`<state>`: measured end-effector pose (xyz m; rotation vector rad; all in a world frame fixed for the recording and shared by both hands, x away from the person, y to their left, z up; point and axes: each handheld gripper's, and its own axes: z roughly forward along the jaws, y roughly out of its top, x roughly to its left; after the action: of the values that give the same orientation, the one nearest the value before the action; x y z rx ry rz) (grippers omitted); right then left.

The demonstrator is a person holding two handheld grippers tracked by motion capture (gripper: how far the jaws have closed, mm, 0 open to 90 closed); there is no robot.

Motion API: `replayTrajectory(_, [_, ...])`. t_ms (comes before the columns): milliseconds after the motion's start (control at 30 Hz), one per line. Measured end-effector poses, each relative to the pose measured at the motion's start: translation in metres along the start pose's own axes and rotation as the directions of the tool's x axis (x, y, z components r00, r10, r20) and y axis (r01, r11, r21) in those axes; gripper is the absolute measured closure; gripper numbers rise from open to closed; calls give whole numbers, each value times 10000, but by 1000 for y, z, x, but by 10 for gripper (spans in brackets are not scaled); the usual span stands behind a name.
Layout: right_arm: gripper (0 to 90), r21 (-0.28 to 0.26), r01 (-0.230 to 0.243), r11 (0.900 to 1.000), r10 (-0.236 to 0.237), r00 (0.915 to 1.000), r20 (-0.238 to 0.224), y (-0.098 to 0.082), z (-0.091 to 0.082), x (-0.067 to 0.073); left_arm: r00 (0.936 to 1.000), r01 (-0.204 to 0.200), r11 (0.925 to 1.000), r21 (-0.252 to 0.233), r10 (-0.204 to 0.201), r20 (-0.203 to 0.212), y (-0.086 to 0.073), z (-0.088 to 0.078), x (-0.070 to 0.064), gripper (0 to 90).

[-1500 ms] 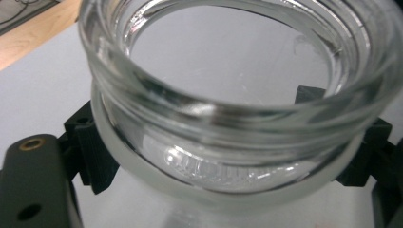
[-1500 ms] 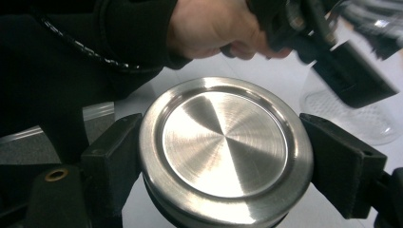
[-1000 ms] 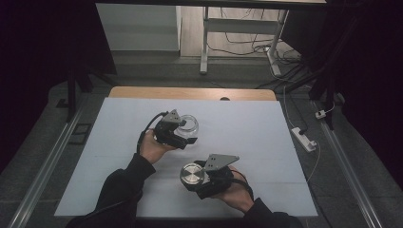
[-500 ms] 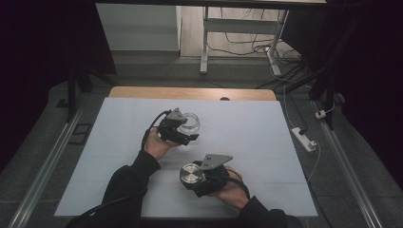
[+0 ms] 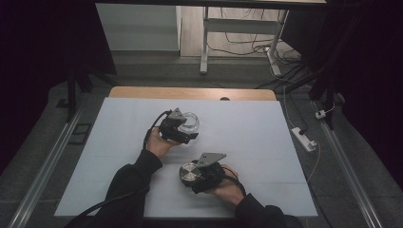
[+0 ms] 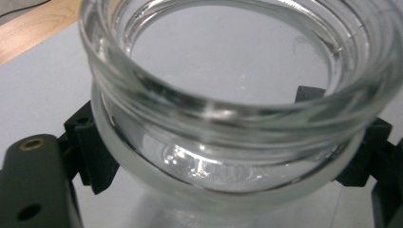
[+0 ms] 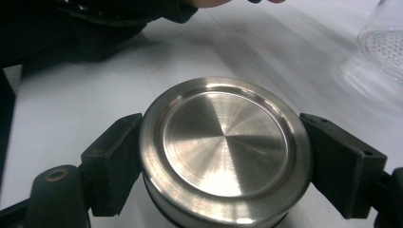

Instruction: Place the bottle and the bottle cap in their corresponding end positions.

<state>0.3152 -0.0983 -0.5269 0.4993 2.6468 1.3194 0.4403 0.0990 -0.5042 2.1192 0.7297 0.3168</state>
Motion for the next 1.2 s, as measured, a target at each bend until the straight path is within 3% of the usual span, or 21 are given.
replayTrajectory(433, [181, 525, -22, 9986, 2, 9992, 388, -2, 13, -9, 9996, 138, 9996, 229, -132, -266, -1, 13, 4, 152])
replayTrajectory(667, [179, 825, 107, 9965, -139, 9992, 384, -2, 17, -11, 9992, 103, 9990, 433, -86, -396, -3, 19, 3, 152])
replayTrajectory(900, [177, 1291, 199, 9914, -271, 9982, 539, -1, 20, -10, 9992, 232, 9993, 280, -223, -337, -6, 20, 3, 151])
replayTrajectory(1200, [142, 1260, -47, 9920, -14, 9988, 484, -1, 21, -9, 9990, 316, 9988, 382, -303, -340, -6, 21, 3, 141])
